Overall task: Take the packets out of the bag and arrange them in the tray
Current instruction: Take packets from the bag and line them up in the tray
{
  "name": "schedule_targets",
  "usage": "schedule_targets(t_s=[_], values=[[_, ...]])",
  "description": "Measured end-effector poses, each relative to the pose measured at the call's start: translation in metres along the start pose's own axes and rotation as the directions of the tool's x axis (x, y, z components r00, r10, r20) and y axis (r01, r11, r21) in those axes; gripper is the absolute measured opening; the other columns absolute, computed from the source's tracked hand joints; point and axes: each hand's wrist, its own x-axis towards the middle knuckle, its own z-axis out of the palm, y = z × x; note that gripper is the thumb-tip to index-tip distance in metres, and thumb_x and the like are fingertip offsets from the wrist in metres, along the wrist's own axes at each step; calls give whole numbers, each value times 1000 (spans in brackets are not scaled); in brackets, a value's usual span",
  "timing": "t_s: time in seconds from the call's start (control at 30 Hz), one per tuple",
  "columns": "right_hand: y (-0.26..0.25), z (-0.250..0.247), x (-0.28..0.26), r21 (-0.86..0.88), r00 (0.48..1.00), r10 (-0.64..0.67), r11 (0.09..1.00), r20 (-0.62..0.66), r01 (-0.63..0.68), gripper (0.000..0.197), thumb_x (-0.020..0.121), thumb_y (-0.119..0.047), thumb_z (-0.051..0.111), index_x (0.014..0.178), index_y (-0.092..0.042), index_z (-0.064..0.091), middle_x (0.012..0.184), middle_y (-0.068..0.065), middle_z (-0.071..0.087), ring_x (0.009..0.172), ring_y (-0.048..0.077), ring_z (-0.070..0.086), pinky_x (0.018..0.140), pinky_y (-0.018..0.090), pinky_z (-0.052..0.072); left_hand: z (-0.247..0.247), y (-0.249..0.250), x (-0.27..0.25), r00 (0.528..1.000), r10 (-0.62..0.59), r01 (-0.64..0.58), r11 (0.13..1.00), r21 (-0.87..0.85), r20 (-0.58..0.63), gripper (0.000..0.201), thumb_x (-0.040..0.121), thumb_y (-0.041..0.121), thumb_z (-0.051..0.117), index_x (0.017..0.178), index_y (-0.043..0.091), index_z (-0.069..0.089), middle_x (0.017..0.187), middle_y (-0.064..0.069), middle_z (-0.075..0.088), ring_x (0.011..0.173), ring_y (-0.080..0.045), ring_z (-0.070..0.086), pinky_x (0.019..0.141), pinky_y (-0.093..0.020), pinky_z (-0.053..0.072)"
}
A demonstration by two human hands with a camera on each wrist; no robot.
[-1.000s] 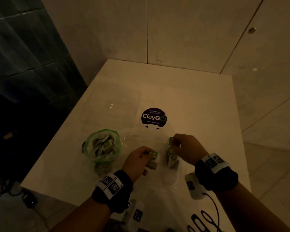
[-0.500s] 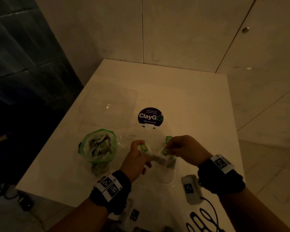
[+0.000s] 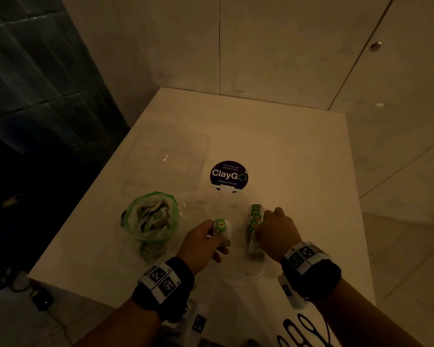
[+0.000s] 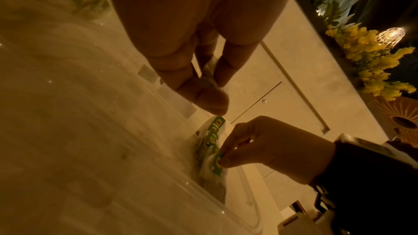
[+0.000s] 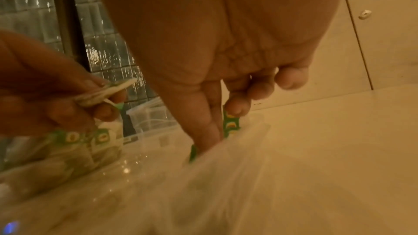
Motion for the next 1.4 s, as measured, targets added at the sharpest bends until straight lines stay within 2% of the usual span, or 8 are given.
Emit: schedule_targets(t_s=[0.23, 0.5, 0.67, 0.87, 1.07, 1.17, 1.27, 1.4], values=[[4, -8, -3, 16, 999, 28, 1000, -47, -27, 24, 89, -32, 54, 108, -24, 66, 112, 2, 50, 108, 25, 38, 87, 37, 40, 0, -2, 1, 1000, 16, -15, 996, 88, -16, 24, 84, 11, 66, 105, 18, 57, 100, -12, 66, 65, -23, 69, 47, -28, 44], [8, -42, -28, 607, 997, -70, 792, -20, 67, 22, 89, -25, 59, 110, -21, 64, 93, -7, 58, 88, 13, 54, 78, 23, 38, 11, -6, 4, 997, 44, -52, 992, 113, 70, 16, 79, 11, 74, 83, 10, 58, 92, -17, 67, 67, -23, 69, 51, -30, 49], [-3, -40, -37, 538, 993, -115, 836, -14, 104, 17, 88, -26, 63, 101, -18, 70, 98, 1, 68, 91, 17, 59, 84, 27, 45, 18, -4, -1, 987, 50, -78, 979, 188, 151, 15, 82, 13, 70, 80, 12, 56, 85, -12, 64, 68, -21, 69, 53, -28, 50], [1, -17, -43, 354, 998, -14, 935, 62, -9, 29, 93, -38, 53, 112, -24, 70, 116, 1, 60, 106, 23, 48, 91, 31, 42, 6, -10, 0, 993, 100, -115, 914, 388, 60, 4, 86, 21, 64, 83, 22, 60, 78, 7, 61, 74, -16, 58, 58, -20, 42], [-8, 9, -32, 111, 996, 78, 991, 33, -81, 37, 87, -46, 54, 116, -26, 65, 115, -1, 47, 109, 25, 34, 91, 40, 34, -4, -4, -6, 989, 137, -147, 918, 368, 53, 12, 87, 18, 61, 77, 26, 59, 75, 8, 59, 73, -16, 57, 69, -28, 48], [-10, 12, -26, 34, 996, 91, 995, 2, -91, 35, 88, -44, 52, 115, -25, 65, 115, 0, 46, 111, 26, 34, 91, 40, 33, -8, 0, -12, 983, 179, -184, 903, 389, 50, 9, 88, 20, 61, 80, 25, 61, 77, 10, 59, 71, -11, 56, 66, -18, 45], [-11, 11, -22, 17, 994, 106, 994, -8, -105, 35, 88, -43, 53, 114, -23, 65, 115, 2, 47, 111, 27, 34, 91, 40, 33, -14, 5, -20, 966, 254, -253, 866, 430, 56, 4, 88, 20, 60, 86, 22, 62, 84, 8, 62, 71, -8, 54, 61, -10, 42], [-11, 8, -22, 41, 995, 95, 995, -34, -93, 29, 88, -38, 52, 112, -27, 64, 115, 1, 46, 112, 26, 34, 90, 39, 33, -28, 13, -29, 937, 346, -326, 830, 453, 41, 6, 88, 19, 60, 85, 24, 61, 85, 9, 61, 75, -14, 57, 65, -17, 45]])
